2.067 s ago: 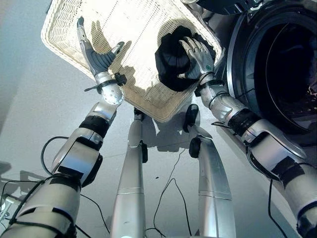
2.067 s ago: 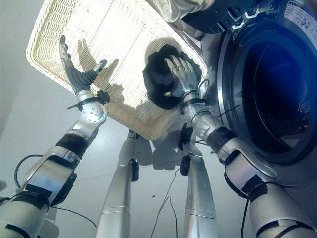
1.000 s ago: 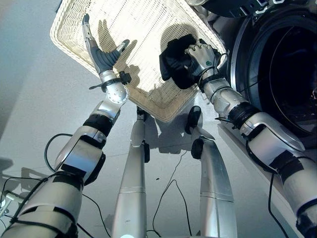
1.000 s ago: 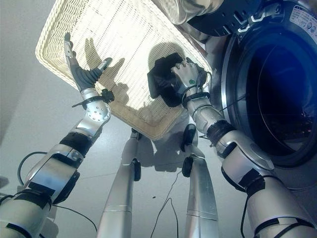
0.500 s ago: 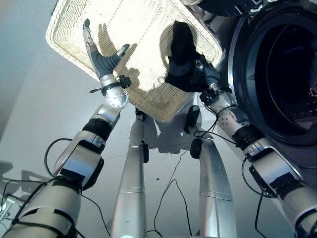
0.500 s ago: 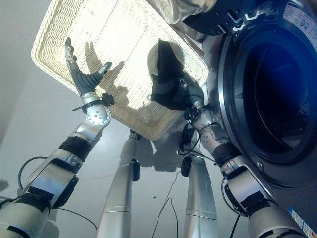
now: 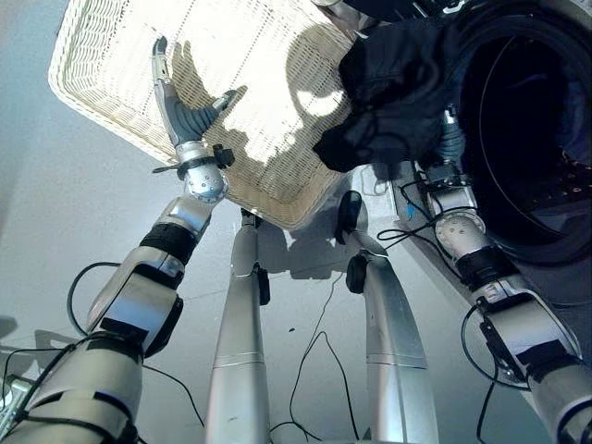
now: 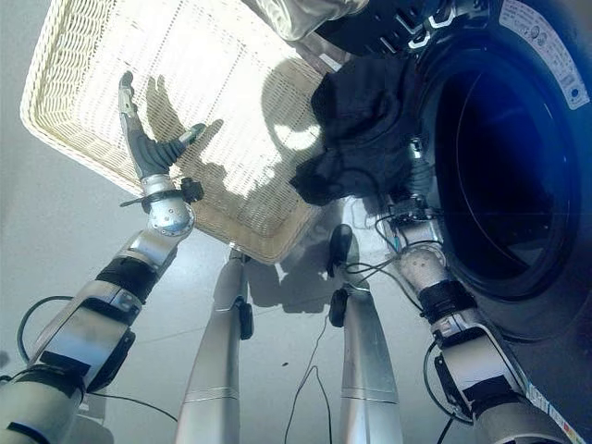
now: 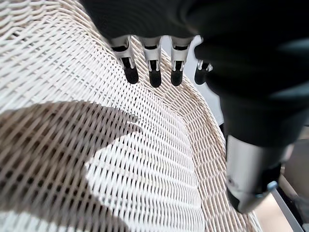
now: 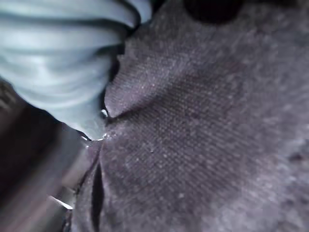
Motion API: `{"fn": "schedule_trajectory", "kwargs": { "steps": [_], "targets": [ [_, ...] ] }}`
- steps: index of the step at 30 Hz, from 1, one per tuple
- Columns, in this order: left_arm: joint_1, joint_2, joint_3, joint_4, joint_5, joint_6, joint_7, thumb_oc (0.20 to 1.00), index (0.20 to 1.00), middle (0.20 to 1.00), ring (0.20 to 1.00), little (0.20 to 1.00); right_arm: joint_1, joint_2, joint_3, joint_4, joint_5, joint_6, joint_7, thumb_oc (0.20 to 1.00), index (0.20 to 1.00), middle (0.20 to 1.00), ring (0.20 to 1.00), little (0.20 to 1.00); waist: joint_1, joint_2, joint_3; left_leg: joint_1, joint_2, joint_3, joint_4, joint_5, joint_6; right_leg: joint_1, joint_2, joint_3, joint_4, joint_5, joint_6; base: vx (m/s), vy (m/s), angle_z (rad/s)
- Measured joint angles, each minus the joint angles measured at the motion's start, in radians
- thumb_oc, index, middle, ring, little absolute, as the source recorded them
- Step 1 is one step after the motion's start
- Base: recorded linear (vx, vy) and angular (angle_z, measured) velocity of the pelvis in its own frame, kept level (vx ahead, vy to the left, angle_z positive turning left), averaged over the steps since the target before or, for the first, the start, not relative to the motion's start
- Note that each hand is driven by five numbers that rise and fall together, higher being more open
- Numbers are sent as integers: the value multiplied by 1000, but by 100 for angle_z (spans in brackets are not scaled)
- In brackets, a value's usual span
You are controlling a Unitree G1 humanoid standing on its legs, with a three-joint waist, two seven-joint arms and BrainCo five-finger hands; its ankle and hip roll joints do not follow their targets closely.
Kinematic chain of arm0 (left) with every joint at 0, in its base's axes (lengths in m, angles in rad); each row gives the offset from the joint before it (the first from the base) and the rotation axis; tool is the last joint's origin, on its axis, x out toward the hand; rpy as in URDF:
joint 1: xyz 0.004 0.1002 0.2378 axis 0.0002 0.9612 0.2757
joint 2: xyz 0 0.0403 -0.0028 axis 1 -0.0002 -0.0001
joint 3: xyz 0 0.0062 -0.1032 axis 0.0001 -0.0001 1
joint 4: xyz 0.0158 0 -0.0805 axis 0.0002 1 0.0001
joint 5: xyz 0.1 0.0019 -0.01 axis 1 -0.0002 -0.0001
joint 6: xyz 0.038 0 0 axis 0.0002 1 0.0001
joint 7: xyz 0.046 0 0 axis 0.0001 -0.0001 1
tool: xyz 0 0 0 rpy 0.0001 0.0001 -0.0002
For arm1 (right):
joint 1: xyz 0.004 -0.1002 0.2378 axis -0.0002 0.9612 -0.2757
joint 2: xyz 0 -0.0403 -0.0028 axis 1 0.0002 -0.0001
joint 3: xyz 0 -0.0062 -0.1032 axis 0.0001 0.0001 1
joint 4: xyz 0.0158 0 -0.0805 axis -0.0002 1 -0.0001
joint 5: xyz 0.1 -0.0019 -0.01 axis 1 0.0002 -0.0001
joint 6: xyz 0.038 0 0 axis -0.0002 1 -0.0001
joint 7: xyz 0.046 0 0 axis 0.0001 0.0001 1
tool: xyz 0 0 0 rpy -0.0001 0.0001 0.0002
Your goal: Put the clothes into the washing machine.
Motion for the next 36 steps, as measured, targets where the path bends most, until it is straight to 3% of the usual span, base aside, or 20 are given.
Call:
{"fn": "schedule_trajectory", "kwargs": {
  "steps": [7,12,15,17,18,19,21,23,24,25,27,32,36],
  "targets": [
    [19,22,3,68,-1,-55,-4,1000,1000,1000,1000,1000,2,-29,-144,272,148,6,1,200,200,200,200,200,-18,0,0,1,2,2,0,-2,2,15,3,-1,-30,12,6,4,-5,-2],
    [16,21,0,69,0,-73,-4,1000,1000,1000,1000,1000,-32,-31,-171,326,107,5,-189,200,200,200,200,200,-17,0,0,4,4,4,0,-3,4,15,5,0,-30,16,2,0,0,0],
    [27,22,-5,64,0,-73,0,1000,1000,1000,1000,1000,-100,-55,-172,346,58,-25,-379,200,200,200,200,200,-13,0,0,4,5,5,3,-2,4,17,6,0,-27,21,-1,10,-38,-1],
    [45,34,-25,41,0,-74,13,1000,1000,1000,1000,1000,-137,-104,-172,347,28,-76,-506,200,200,200,200,200,-9,-1,1,4,5,4,4,-1,6,19,7,0,-29,23,-1,-3,-72,-1],
    [72,43,-24,9,1,-74,26,1000,1000,1000,1000,1000,-154,-142,-173,335,6,-138,-586,200,200,200,200,200,-8,-2,1,4,6,3,5,-1,6,22,9,-1,-37,24,1,-21,-70,-3],
    [89,47,-23,-12,1,-75,38,1000,1000,1000,1000,1000,-160,-157,-186,317,-15,-245,-648,200,200,200,200,200,-5,-2,1,4,9,2,6,-1,6,26,13,-2,-47,28,2,-29,-51,-6],
    [123,57,-23,-34,3,-75,49,1000,1000,1000,1000,1000,-153,-160,-202,268,-65,-367,-777,200,200,200,200,200,-1,-6,3,4,14,3,5,-1,6,33,19,-2,-64,42,1,-39,-45,-10],
    [135,74,-23,-34,10,-70,49,1000,1000,1000,1000,1000,-147,-163,-223,237,-137,-433,-913,507,507,507,507,507,-1,-8,5,4,14,3,3,-1,6,37,21,0,-80,55,4,-36,-34,-8],
    [131,89,-21,-34,10,-70,43,1000,1000,1000,1000,1000,-140,-170,-224,222,-180,-454,-977,912,912,912,912,912,-3,-10,5,3,15,3,2,-1,7,41,22,0,-90,62,6,-33,-37,-7],
    [121,111,-22,-34,10,-70,32,1000,1000,1000,1000,1000,-141,-172,-224,222,-216,-464,-1018,1000,1000,1000,1000,1000,-2,-10,5,3,15,4,0,-2,13,46,24,1,-105,70,9,-27,-41,-6],
    [101,143,-21,-32,8,-70,11,1000,1000,1000,1000,1000,-140,-182,-224,224,-243,-464,-1042,1000,1000,1000,1000,1000,-3,-10,6,3,15,7,-1,0,21,53,22,4,-119,79,16,-3,-18,-3],
    [50,167,-23,-15,-4,-70,-40,1000,1000,1000,1000,1000,-169,-210,-224,316,-244,-428,-977,1000,1000,1000,1000,1000,-7,-13,7,3,0,7,0,4,34,63,7,7,-131,90,30,20,-8,3],
    [52,167,-27,-1,-5,-70,-62,1000,1000,1000,1000,1000,-199,-216,-210,396,-340,-323,-1023,1000,1000,1000,1000,1000,-7,-13,7,6,-12,4,1,11,42,66,-2,6,-124,93,34,31,-11,4]
  ]
}}
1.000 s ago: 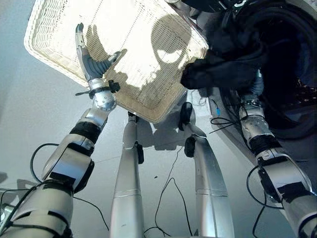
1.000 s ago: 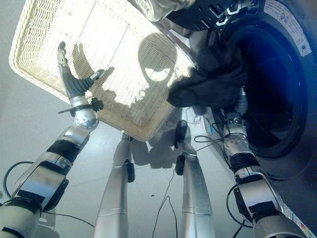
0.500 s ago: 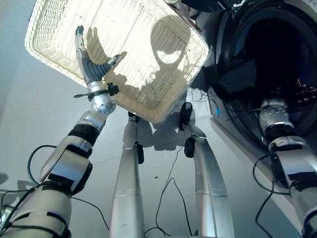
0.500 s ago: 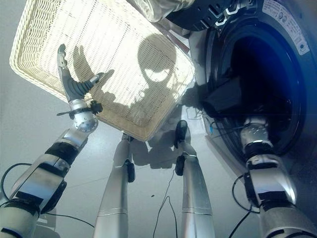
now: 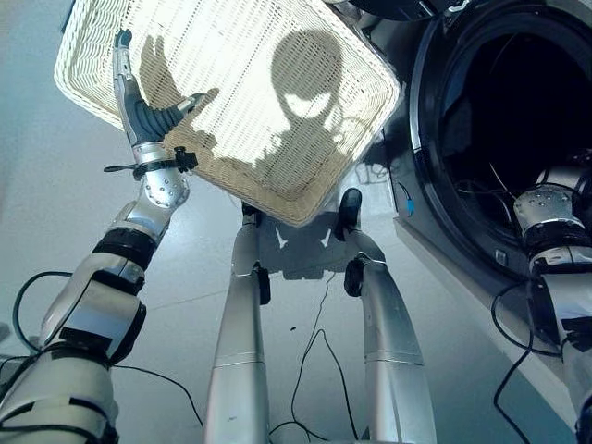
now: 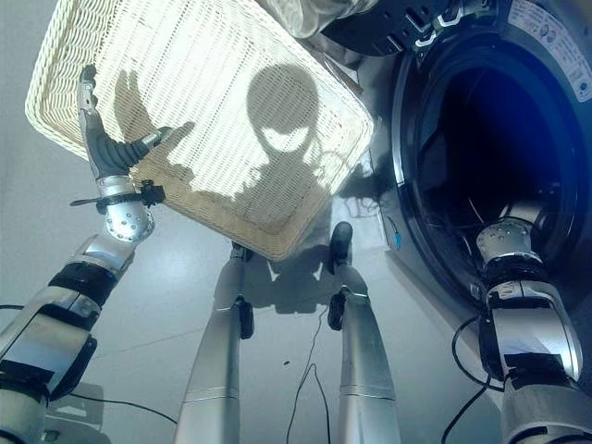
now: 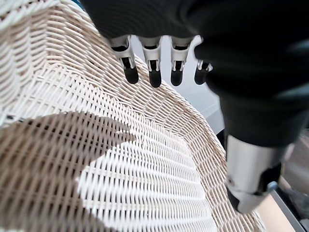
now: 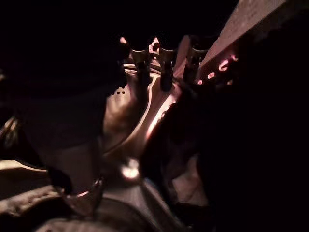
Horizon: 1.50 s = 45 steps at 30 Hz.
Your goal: Put the clothes into the washing machine.
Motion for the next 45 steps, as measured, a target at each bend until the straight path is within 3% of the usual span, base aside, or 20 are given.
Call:
{"fn": "schedule_trajectory", "kwargs": {
  "steps": [2,5,6,7,11,14,20,29,33,39,45],
  "targets": [
    [3,-1,-7,0,-4,0,0,1000,1000,1000,1000,1000,-1,-3,41,25,-146,96,-57,1000,1000,1000,1000,1000,0,0,0,1,-5,-3,0,3,4,0,-3,-3,6,0,1,7,-29,4],
    [-24,-1,-65,-1,-6,22,-1,1000,1000,1000,1000,1000,-20,-38,225,73,-462,367,-124,1000,1000,1000,1000,1000,-2,1,0,2,-8,-15,-13,5,8,-1,-4,-8,9,-4,8,-1,-27,5],
    [-29,-1,-74,-1,-6,25,-1,1000,1000,1000,1000,1000,-27,-42,245,84,-486,395,-127,1000,1000,1000,1000,1000,-2,1,0,2,-9,-17,-14,5,8,-1,-5,-8,9,-3,8,1,-10,4],
    [-38,-3,-90,-2,-6,29,-3,1000,1000,1000,1000,1000,-47,-49,282,113,-539,468,-130,1000,1000,1000,1000,1000,-2,1,0,2,-12,-21,-15,5,8,-1,-6,-8,9,-2,9,0,0,0],
    [-64,-2,-113,2,-19,31,-5,1000,1000,1000,1000,1000,-92,-61,336,169,-645,602,-137,1000,1000,1000,1000,1000,-4,1,-1,-1,-18,-20,-17,5,8,-4,-13,-8,7,-3,12,-1,18,1],
    [-88,-6,-113,2,-19,31,-5,1000,1000,1000,1000,1000,-126,-91,398,152,-837,686,-169,1000,1000,1000,1000,1000,-5,1,-1,-10,-23,-20,-24,8,9,-17,-17,-6,7,-5,16,0,0,0],
    [-104,-15,-112,10,-19,33,-3,1000,1000,1000,1000,1000,-184,-136,430,67,-1034,694,-242,1000,1000,1000,1000,1000,-3,2,-1,-15,-22,-21,-26,10,8,-22,-16,-8,9,-15,11,-4,6,1],
    [-101,-20,-110,10,-17,32,8,1000,1000,1000,1000,1000,-108,-134,429,-63,-1209,601,-334,1000,1000,1000,1000,1000,-3,3,-1,-12,-20,-20,-26,1,-2,-29,-16,-7,31,-31,9,-8,22,1],
    [-98,-31,-105,6,-14,32,22,1000,1000,1000,1000,1000,-32,-126,428,-192,-1283,591,-358,1000,1000,1000,1000,1000,-5,3,-2,-13,-19,-16,-27,-1,-3,-41,-16,-2,44,-36,5,-9,15,-1],
    [-75,-74,-73,-34,5,43,47,1000,1000,1000,1000,1000,59,-110,431,-402,-1359,621,-345,1000,1000,1000,1000,1000,-11,3,-2,-16,-21,0,-31,-1,-3,-60,-16,16,54,-46,7,-24,39,-1],
    [-28,-92,-45,-57,44,48,60,1000,1000,1000,1000,1000,117,-82,432,-470,-1481,624,-288,1000,1000,1000,1000,1000,-13,3,-2,-14,-20,2,-32,-2,-5,-59,-15,17,55,-50,3,-23,25,0]
  ]
}}
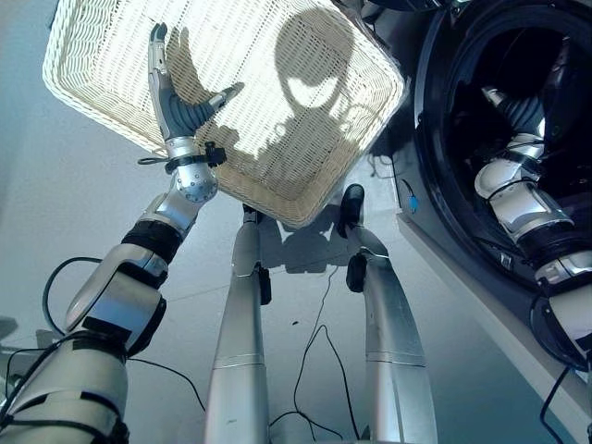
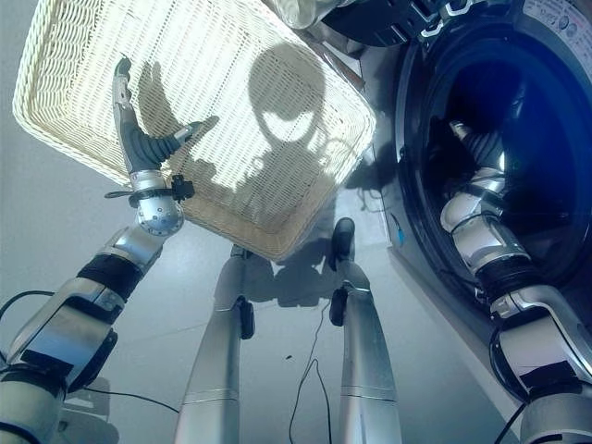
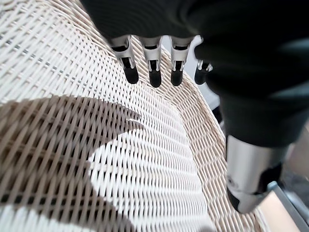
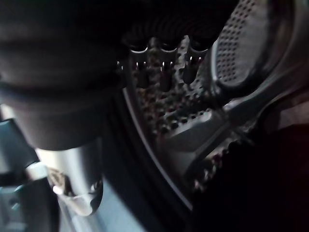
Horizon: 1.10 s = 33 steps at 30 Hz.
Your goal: Put the clothes into the washing machine.
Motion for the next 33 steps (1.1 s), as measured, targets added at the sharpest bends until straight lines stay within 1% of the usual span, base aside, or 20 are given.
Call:
{"fn": "schedule_trajectory", "kwargs": {
  "steps": [6,7,12,14,15,17,19,23,24,26,27,28,29,30,31,33],
  "targets": [
    [79,-11,38,-10,2,0,0,1000,1000,1000,1000,1000,89,50,4,-87,-112,-16,88,1000,1000,1000,1000,1000,-11,0,0,50,-1,2,1,-1,-1,47,-1,3,7,-3,4,-41,54,0],
    [94,-21,52,-10,5,1,-3,1000,1000,1000,1000,1000,111,57,3,-100,-127,-23,105,1000,1000,1000,1000,1000,-12,0,0,63,-1,2,0,-4,-4,59,-1,3,7,-3,4,-36,59,0],
    [196,-67,56,-20,38,17,-39,1000,1000,1000,1000,1000,229,111,27,-127,-182,-51,186,1000,1000,1000,1000,1000,-15,0,0,149,0,5,0,-18,3,149,0,5,-5,-8,6,-46,52,-1],
    [218,-78,57,-20,38,19,-51,1000,1000,1000,1000,1000,254,121,43,-129,-193,-58,198,1000,1000,1000,1000,1000,-16,0,0,175,0,5,-1,-22,4,176,0,4,-14,-9,7,-11,15,-2],
    [257,-93,60,-20,37,20,-72,1000,1000,1000,1000,1000,297,131,62,-129,-202,-77,223,1000,1000,1000,1000,1000,-16,0,0,215,1,7,-3,-29,5,220,1,4,-27,-10,9,-22,22,-4],
    [302,-98,70,-19,37,20,-101,1000,1000,1000,1000,1000,334,155,68,-122,-210,-91,241,1000,1000,1000,1000,1000,-17,0,0,261,3,9,-9,-36,7,272,3,1,-43,-10,10,-17,4,-4],
    [361,-118,93,-16,37,19,-129,1000,1000,1000,1000,1000,393,179,91,-119,-217,-110,263,1000,1000,1000,1000,1000,-13,0,0,341,6,12,-35,-36,5,352,7,0,-70,-11,14,-1,-8,-2],
    [465,-133,92,8,38,18,-175,1000,1000,1000,1000,1000,480,202,114,-97,-232,-157,295,1000,1000,1000,1000,1000,-3,1,-1,481,9,15,-71,-43,11,503,8,-9,-118,-18,24,9,-51,0],
    [490,-136,93,20,38,17,-192,1000,1000,1000,1000,1000,503,205,113,-77,-231,-175,304,1000,1000,1000,1000,1000,9,2,0,521,10,16,-80,-42,12,546,9,-12,-132,-15,23,32,-77,3],
    [539,-137,96,40,38,17,-217,1000,1000,1000,1000,1000,535,218,113,-49,-228,-201,338,1000,1000,1000,1000,1000,14,3,0,592,13,16,-103,-42,12,622,10,-24,-160,-13,21,36,-66,7],
    [589,-138,95,49,39,16,-237,1000,1000,1000,1000,1000,570,230,109,-49,-218,-230,370,1000,1000,1000,1000,1000,16,3,0,655,18,15,-125,-43,12,692,14,-31,-187,-16,27,31,-46,7],
    [589,-138,95,49,39,16,-237,1000,1000,1000,1000,1000,570,230,109,-49,-218,-230,370,1000,1000,1000,1000,1000,16,3,0,655,18,15,-125,-43,12,692,14,-31,-187,-16,27,69,-60,4],
    [660,-151,94,57,40,12,-265,1000,1000,1000,1000,1000,631,253,86,-28,-187,-272,423,1000,1000,1000,1000,1000,41,9,-2,738,28,16,-149,-47,10,779,14,-34,-225,-20,33,108,-44,2],
    [713,-159,99,68,45,9,-283,1000,1000,1000,1000,1000,671,274,66,-6,-143,-287,470,1000,1000,1000,1000,1000,49,19,-3,792,32,17,-166,-49,9,840,16,-40,-250,-19,35,130,-57,4],
    [755,-166,99,83,61,11,-310,1000,1000,1000,1000,1000,721,295,44,16,-89,-294,522,1000,1000,1000,1000,1000,56,29,-10,850,36,17,-182,-64,7,903,20,-49,-276,-18,37,164,-47,9],
    [860,-177,105,99,64,12,-369,1000,1000,1000,1000,1000,816,314,11,60,15,-302,631,1000,1000,1000,1000,1000,63,53,-65,899,35,11,-191,-80,16,975,20,-56,-317,-16,42,164,-52,14]
  ]
}}
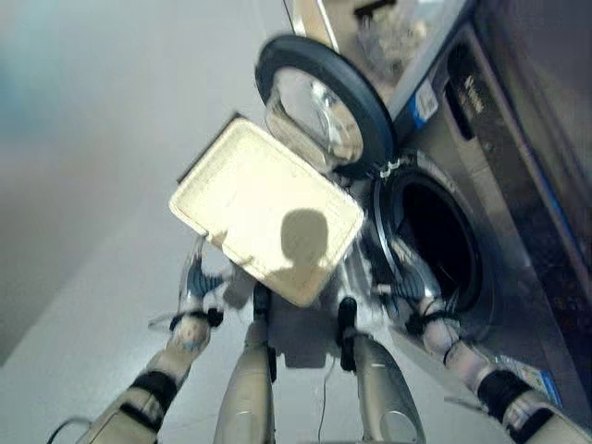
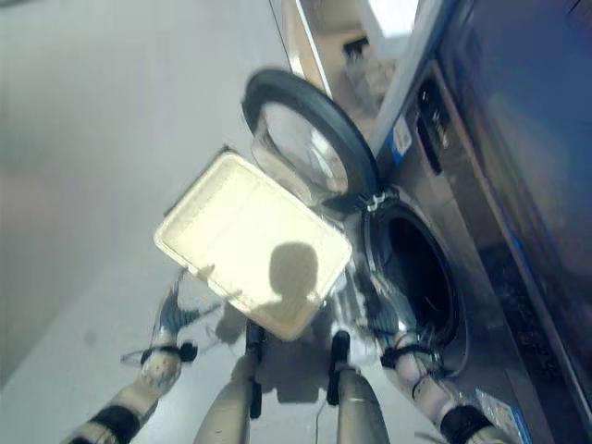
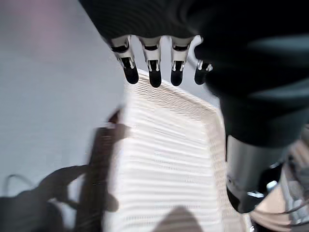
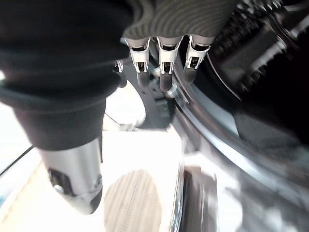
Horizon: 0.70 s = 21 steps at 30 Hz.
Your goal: Put the clothes into the washing machine.
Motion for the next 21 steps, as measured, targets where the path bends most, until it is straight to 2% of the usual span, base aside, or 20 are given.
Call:
{"fn": "schedule_trajectory", "kwargs": {
  "steps": [3,5,9,13,16,17,21],
  "targets": [
    [103,-34,26,65,4,6,-81,1000,1000,1000,1000,1000,74,28,-58,114,129,2,134,1000,1000,1000,1000,1000,-4,33,-85,44,-5,-2,-8,-10,4,68,0,-4,-56,13,10,180,-37,5],
    [138,-51,28,110,-7,20,-146,1000,1000,1000,1000,1000,87,68,-96,238,196,11,224,1000,1000,1000,1000,1000,-3,43,-131,82,-4,-5,-9,-22,2,135,4,-17,-102,24,12,171,-17,7],
    [183,-106,73,241,-74,104,-318,1000,1000,1000,1000,1000,119,160,-176,484,316,100,377,1000,1000,1000,1000,1000,0,35,-279,153,-2,-12,-14,-55,-3,271,17,-40,-221,48,12,195,-3,10],
    [224,-141,104,317,-87,226,-436,1000,1000,1000,1000,1000,128,195,-215,607,345,256,428,1000,1000,1000,1000,1000,-1,33,-378,203,-3,-10,-15,-76,-8,355,23,-50,-299,65,9,91,33,3],
    [236,-147,114,330,-102,284,-488,1000,1000,1000,1000,1000,134,192,-217,632,344,317,429,1000,1000,1000,1000,1000,-2,37,-399,220,-2,-9,-15,-79,-10,380,28,-51,-322,71,7,62,25,0],
    [242,-148,119,331,-108,321,-520,1000,1000,1000,1000,1000,138,191,-220,635,345,347,429,1000,1000,1000,1000,1000,-2,40,-415,220,1,-9,-15,-80,-11,382,31,-51,-321,71,5,63,19,0],
    [243,-148,122,331,-105,370,-564,1000,1000,1000,1000,1000,143,190,-250,640,342,394,429,1000,1000,1000,1000,1000,-3,43,-426,235,3,-7,-16,-91,-10,400,33,-49,-321,69,3,40,8,-1]
  ]
}}
